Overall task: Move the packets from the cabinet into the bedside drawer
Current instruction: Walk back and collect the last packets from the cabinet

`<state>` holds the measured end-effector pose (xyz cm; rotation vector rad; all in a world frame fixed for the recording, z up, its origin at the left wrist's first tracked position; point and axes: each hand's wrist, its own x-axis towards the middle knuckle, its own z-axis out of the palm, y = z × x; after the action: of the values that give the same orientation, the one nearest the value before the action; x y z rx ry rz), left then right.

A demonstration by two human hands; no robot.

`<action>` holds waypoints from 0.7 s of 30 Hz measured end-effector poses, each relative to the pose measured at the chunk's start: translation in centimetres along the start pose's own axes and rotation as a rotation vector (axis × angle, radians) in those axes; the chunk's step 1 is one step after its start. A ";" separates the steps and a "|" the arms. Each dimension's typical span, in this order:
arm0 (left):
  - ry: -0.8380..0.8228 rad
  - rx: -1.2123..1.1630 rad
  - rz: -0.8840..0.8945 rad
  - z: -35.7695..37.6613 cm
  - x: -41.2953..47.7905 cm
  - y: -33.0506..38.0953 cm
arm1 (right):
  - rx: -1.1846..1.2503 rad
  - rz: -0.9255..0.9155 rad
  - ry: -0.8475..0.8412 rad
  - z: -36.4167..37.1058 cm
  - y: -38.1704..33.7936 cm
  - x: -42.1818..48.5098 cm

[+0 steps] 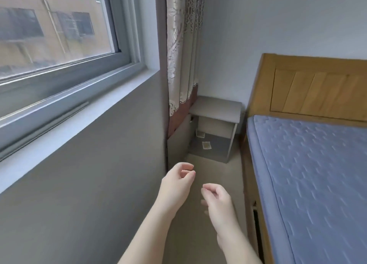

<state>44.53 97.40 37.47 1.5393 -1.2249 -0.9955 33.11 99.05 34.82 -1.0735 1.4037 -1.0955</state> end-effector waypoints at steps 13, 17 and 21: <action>-0.142 0.081 -0.034 14.8 28.2 0.7 | 0.049 0.103 0.211 -7.4 -1.9 29.6; -0.120 0.089 -0.057 19.2 36.4 2.8 | 0.052 0.098 0.169 -10.3 -4.2 39.0; -0.074 0.086 -0.144 21.8 43.0 2.0 | 0.025 0.182 0.140 -11.7 -4.1 46.0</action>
<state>31.19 51.43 31.23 1.6897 -1.2354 -1.1141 17.53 54.13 31.13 -0.8467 1.5613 -1.0682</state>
